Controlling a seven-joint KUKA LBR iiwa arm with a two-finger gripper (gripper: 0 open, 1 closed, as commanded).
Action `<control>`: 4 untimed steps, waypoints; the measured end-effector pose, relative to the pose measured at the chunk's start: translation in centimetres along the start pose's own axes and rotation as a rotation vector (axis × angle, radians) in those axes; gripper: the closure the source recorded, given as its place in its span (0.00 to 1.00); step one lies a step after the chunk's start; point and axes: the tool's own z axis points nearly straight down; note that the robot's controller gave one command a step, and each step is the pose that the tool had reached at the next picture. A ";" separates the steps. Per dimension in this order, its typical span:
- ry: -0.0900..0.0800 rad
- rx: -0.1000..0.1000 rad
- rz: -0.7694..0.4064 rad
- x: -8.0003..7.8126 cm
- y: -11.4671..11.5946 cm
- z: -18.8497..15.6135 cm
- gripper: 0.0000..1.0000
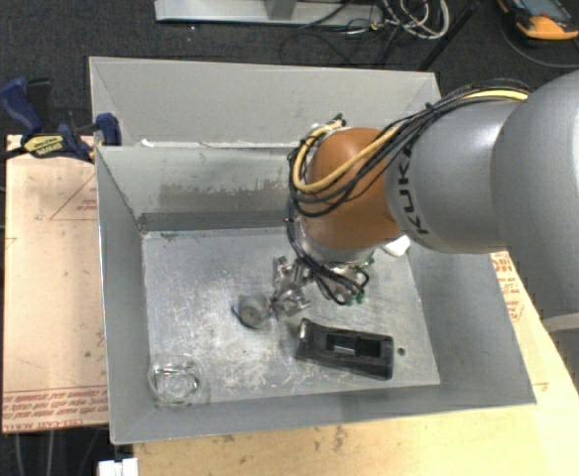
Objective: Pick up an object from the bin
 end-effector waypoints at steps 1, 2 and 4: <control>0.000 0.000 0.000 0.0 0.0 0.0 1.00; 0.014 -0.010 0.044 1.7 0.6 -3.0 1.00; 0.018 -0.011 0.006 2.9 -0.9 -9.6 1.00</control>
Offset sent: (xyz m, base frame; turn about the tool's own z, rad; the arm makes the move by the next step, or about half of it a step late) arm -0.0255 -0.0007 0.0579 0.0718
